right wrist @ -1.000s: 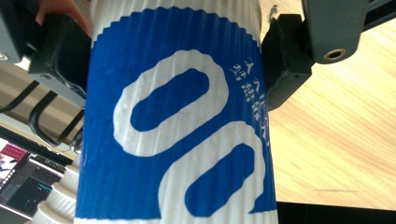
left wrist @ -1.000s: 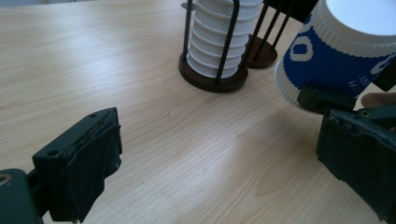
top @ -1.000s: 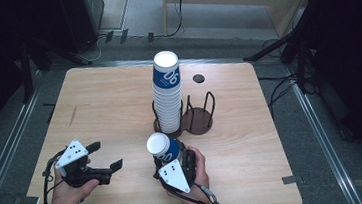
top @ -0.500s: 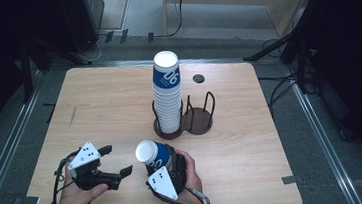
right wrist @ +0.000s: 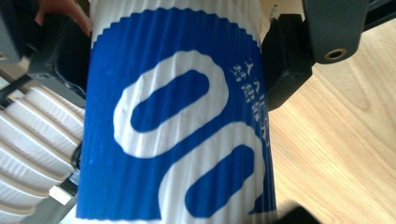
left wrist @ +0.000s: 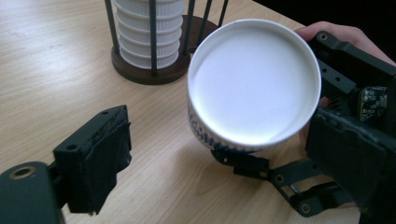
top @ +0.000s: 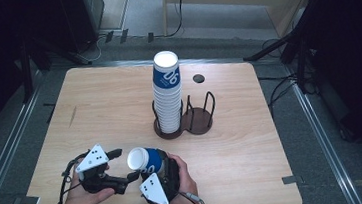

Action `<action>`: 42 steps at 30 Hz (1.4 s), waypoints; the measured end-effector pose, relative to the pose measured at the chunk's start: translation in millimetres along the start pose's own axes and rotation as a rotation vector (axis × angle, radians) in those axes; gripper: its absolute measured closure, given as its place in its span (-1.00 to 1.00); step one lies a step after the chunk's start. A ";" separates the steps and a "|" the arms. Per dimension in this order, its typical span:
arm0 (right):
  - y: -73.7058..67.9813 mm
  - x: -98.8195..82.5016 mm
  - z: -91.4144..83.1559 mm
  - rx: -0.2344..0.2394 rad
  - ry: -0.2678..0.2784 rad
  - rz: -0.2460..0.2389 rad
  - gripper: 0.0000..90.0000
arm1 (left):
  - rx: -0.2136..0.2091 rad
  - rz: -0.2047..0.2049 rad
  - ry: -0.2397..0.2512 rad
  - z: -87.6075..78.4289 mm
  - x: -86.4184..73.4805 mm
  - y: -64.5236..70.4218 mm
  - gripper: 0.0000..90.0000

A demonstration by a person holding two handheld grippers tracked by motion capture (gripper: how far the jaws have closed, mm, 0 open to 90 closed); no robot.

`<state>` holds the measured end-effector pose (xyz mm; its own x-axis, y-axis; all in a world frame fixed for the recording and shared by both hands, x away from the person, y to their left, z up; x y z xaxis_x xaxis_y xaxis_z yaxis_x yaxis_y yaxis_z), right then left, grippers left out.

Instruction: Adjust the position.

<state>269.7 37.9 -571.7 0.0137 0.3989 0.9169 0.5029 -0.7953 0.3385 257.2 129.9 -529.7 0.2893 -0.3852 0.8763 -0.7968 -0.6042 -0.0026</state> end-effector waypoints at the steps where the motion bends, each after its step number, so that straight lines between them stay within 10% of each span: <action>1: -1.8 -0.1 0.1 0.003 0.002 -0.006 -0.52 | -0.007 0.006 -0.005 0.3 -0.3 1.5 -0.82; 23: -22.1 -0.2 -2.4 0.062 0.010 -0.080 -0.62 | -0.092 -0.003 -0.012 4.1 -3.5 8.9 -0.38; 42: -17.7 7.2 -8.3 0.070 0.014 0.001 -0.91 | 0.035 -0.059 0.109 -13.8 -2.6 -24.1 -0.37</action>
<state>253.7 51.1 -569.4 0.0018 0.3914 0.9202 0.5619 -0.7616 0.3228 268.3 155.1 -525.3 0.2736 -0.2713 0.9228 -0.7607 -0.6482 0.0349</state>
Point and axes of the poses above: each handheld gripper's, and its own axes: z roughly forward along the jaws, x roughly out of its top, y roughly to its right, the point moved 9 cm from there along z, roughly forward along the jaws, and after that the axes turned 12 degrees about z, right-handed, at the moved point
